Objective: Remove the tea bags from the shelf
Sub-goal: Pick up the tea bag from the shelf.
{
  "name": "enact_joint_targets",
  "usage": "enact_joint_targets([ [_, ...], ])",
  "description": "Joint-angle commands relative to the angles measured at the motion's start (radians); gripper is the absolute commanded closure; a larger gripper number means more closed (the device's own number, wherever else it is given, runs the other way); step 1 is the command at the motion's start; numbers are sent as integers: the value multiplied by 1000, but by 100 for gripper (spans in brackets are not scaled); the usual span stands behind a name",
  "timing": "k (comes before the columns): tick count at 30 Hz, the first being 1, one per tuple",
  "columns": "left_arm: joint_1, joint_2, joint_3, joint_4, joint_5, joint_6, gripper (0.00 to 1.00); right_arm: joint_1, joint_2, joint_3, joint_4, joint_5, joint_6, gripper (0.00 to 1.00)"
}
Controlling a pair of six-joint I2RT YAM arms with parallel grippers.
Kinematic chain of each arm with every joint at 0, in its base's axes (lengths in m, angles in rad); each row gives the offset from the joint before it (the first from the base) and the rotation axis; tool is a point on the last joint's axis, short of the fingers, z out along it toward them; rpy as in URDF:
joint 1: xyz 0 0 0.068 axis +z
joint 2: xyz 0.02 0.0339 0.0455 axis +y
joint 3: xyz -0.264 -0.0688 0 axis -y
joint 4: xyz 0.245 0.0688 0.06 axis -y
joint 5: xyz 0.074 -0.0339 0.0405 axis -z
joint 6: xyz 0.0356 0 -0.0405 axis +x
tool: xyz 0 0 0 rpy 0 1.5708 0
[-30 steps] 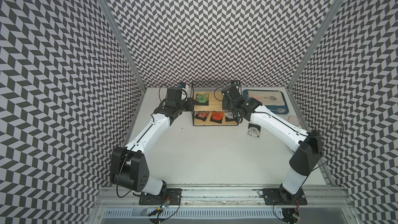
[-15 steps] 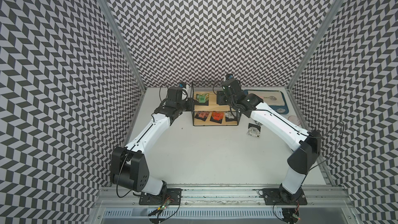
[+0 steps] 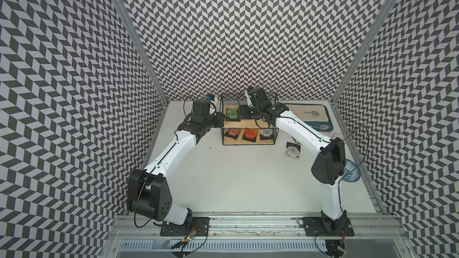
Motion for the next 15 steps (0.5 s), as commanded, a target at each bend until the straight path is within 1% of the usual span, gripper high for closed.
enact_joint_targets([
  [1,-6,-7,35,-12,-6,17,76,-31,31,33,52,-107,35,38],
  [3,-7,-7,34,-12,-6,18,76,-38,51,49,58,-131,39,39],
  [7,-7,-6,33,-14,-9,20,76,-46,107,103,34,-140,40,41],
  [15,-8,1,34,-11,-7,21,76,-49,149,105,64,-185,57,45],
])
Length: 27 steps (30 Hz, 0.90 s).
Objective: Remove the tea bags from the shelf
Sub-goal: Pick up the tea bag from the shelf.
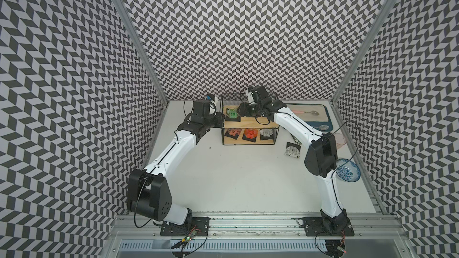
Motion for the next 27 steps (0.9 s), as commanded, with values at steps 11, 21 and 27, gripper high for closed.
enact_joint_targets([
  [11,-10,5,34,-11,-11,17,77,4,57,33,53,-47,42,52],
  [21,-12,7,39,-12,-11,18,77,3,78,38,44,-12,79,64],
  [27,-12,7,38,-13,-11,22,77,3,82,39,51,-2,85,69],
])
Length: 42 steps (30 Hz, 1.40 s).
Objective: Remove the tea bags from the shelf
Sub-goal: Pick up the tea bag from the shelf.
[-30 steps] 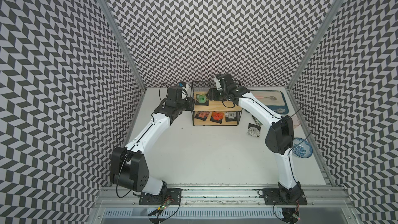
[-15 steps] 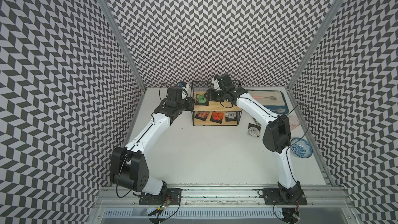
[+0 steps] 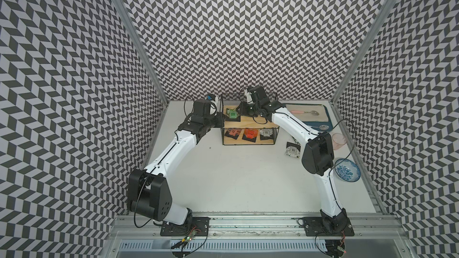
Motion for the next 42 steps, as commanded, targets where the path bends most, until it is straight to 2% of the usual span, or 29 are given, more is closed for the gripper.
enact_joint_targets([
  [1,-6,7,36,-13,-3,13,77,2,36,12,-2,22,14,70],
  [8,-6,8,41,-15,-5,14,77,5,36,8,0,33,18,80],
  [15,-6,8,40,-15,-5,14,77,4,18,-6,15,57,20,100],
  [24,-8,8,32,-10,-6,12,77,23,-113,-26,0,129,-22,100],
  [27,-8,10,32,-10,-7,12,77,27,-214,-97,0,160,-38,100],
  [33,-9,12,33,-10,-8,12,77,25,-494,-386,87,253,-63,100],
  [36,-9,11,36,-13,-9,14,79,18,-656,-541,103,352,-56,100],
  [39,-11,10,36,-15,-11,18,80,-18,-842,-719,163,414,-47,100],
  [42,-12,9,37,-16,-13,20,80,-90,-983,-829,160,438,-44,100],
])
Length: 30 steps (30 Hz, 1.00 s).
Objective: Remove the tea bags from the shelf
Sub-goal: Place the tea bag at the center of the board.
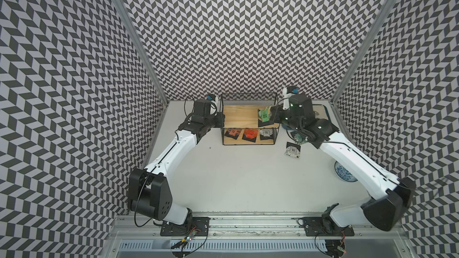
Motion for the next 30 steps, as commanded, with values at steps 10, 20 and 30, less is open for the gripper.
enact_joint_targets([
  [10,-15,7,36,-17,-21,17,84,-298,-201,-412,105,118,110,100],
  [20,-29,11,34,-26,-57,30,95,-418,-19,-575,265,27,165,100],
  [30,-35,8,40,-28,-62,32,97,-446,92,-586,297,-23,183,100],
])
